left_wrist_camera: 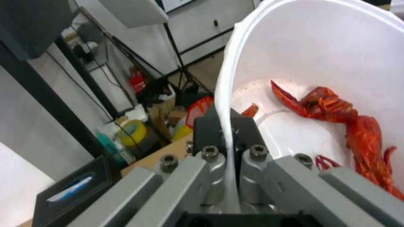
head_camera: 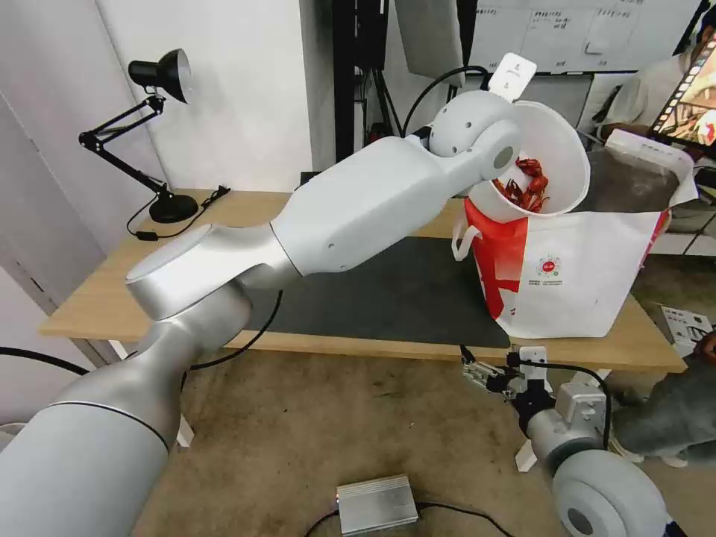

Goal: Pick up the trash from the table and place it into the takeout bag.

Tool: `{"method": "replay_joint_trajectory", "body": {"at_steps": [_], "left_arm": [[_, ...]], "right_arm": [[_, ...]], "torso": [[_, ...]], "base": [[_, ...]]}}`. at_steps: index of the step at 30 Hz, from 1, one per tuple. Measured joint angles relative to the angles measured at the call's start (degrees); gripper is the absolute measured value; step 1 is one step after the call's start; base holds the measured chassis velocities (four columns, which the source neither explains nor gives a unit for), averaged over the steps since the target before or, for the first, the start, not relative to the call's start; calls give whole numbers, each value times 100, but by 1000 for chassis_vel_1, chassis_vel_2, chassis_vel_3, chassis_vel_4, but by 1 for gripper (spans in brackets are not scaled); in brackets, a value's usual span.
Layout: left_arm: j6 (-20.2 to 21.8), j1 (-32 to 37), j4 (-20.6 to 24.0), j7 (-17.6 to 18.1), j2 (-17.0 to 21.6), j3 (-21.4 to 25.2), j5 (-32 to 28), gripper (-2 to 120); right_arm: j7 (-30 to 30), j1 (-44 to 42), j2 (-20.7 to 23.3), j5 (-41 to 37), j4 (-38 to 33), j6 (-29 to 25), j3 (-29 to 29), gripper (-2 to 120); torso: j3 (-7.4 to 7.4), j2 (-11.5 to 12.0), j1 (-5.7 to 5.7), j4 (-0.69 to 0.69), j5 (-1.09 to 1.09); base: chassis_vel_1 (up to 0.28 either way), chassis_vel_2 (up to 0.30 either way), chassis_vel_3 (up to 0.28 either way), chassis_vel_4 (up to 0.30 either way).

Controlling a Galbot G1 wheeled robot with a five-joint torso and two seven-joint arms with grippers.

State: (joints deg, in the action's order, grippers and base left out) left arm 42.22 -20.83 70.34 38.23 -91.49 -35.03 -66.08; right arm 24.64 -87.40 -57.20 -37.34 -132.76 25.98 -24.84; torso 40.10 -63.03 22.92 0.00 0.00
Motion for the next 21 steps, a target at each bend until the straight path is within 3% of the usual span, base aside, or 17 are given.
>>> {"method": "replay_joint_trajectory", "body": {"at_steps": [21], "left_arm": [[-7, 52, 84, -249, 7, -148, 188, 0]], "right_arm": [[0, 1, 0, 0, 0, 0, 0, 100]], "torso": [[0, 0, 0, 0, 0]], "base": [[0, 0, 0, 0]]}}
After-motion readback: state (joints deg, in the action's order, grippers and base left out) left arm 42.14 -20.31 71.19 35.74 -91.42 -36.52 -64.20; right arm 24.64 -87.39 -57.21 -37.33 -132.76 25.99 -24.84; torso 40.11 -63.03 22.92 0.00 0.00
